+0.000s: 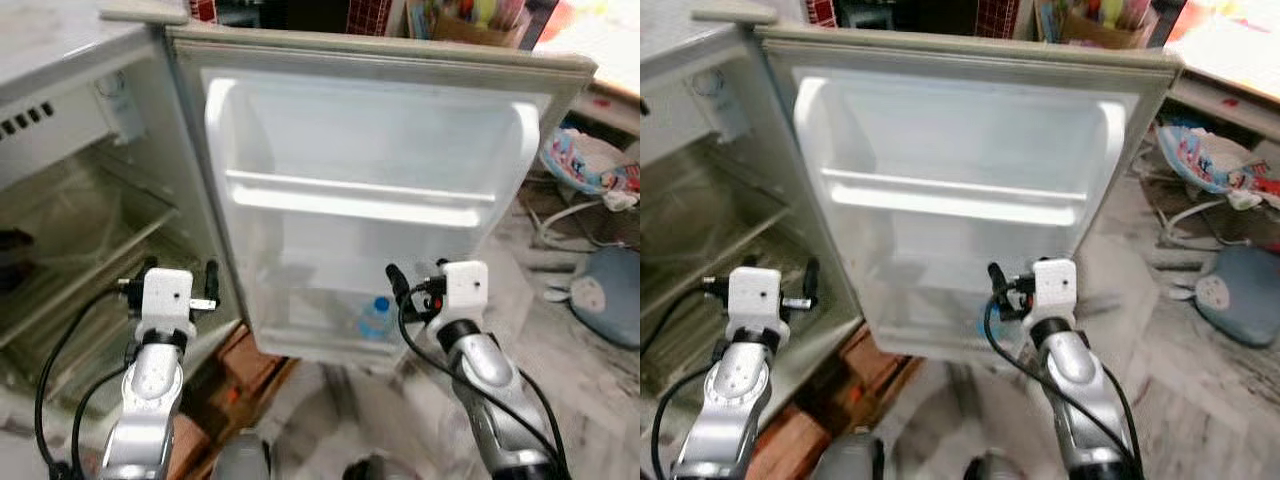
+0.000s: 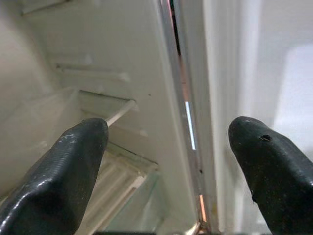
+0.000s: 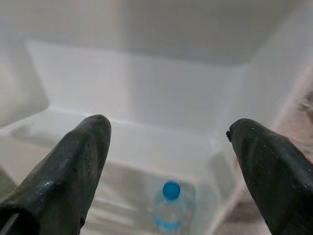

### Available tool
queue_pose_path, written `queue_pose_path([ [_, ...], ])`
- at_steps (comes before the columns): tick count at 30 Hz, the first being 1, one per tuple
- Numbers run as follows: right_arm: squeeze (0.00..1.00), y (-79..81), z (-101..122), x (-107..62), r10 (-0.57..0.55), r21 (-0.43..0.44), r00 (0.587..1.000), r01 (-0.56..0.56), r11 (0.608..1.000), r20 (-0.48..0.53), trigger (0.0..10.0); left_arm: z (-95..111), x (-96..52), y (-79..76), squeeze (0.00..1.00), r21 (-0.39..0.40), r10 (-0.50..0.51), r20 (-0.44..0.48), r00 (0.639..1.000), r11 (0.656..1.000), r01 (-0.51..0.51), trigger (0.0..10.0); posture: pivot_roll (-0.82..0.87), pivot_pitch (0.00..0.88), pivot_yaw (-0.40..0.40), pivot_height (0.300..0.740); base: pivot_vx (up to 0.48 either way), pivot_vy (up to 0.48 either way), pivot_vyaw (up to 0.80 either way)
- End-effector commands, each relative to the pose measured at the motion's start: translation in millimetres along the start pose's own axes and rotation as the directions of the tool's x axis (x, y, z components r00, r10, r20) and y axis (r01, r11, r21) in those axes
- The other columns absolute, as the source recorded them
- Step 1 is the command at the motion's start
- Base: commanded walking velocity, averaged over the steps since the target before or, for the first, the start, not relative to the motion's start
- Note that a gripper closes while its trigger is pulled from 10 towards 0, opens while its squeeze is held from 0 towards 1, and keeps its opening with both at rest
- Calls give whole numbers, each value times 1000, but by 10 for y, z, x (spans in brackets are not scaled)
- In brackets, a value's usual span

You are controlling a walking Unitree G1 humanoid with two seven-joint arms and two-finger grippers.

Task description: Restocking fridge

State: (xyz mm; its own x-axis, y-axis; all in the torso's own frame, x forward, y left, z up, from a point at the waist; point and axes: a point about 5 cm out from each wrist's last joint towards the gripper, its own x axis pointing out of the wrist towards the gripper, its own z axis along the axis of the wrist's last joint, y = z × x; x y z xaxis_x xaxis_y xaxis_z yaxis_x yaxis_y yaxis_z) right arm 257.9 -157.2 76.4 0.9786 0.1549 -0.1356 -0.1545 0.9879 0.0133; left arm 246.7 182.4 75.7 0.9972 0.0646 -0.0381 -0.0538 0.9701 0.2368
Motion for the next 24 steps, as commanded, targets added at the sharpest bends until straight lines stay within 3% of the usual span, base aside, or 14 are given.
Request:
queue_pose_path([
  [1, 0, -33, 29, -10, -13, -13, 1000, 13, 1000, 23, 10000, -7, -2, -11, 0, 9, -5, -2, 1000, 1000, 5, 10000, 115, 0, -19, 740, -311, 0, 0],
  [4, 0, -26, 135, 13, -46, -65, 995, 52, 997, 88, 10000, -6, 3, -4, 0, 13, -8, -1, 1000, 1000, 8, 10000, 118, 0, -18, 740, -292, 0, 0],
  [8, 0, -70, 69, 22, -63, -11, 997, 64, 998, 51, 10000, 2, 9, 2, 0, 33, -12, 8, 1000, 999, 12, 10000, 126, 0, -17, 740, -132, 0, 0],
  [15, 0, -49, 60, 42, -70, -12, 996, 71, 997, 47, 10000, 9, 13, -32, 0, 12, -36, 14, 999, 999, 36, 10000, 134, 0, -23, 740, 0, 0, 0],
  [17, 0, -82, -9, 41, -125, -91, 992, 127, 988, 28, 10000, -77, -15, -54, 0, 14, -48, -12, 999, 999, 48, 10000, 122, 0, -30, 740, 0, 0, 0],
  [19, 0, -91, -38, 40, -151, -110, 988, 154, 982, 29, 10000, -121, -27, -68, 0, 9, -57, -25, 998, 998, 57, 10000, 119, 0, -26, 740, 0, 0, 0],
  [22, 0, -77, -32, 51, -152, -106, 987, 157, 982, 51, 10000, -145, -28, -82, 0, 6, -68, -34, 997, 998, 68, 10000, 114, 0, -23, 740, 0, -379, 0],
  [24, 0, -11, 88, 149, -100, -93, 991, 108, 990, 91, 10000, -66, 45, -141, 0, 9, -117, -2, 993, 993, 117, 10000, 106, 0, 3, 740, 0, -461, 0],
])
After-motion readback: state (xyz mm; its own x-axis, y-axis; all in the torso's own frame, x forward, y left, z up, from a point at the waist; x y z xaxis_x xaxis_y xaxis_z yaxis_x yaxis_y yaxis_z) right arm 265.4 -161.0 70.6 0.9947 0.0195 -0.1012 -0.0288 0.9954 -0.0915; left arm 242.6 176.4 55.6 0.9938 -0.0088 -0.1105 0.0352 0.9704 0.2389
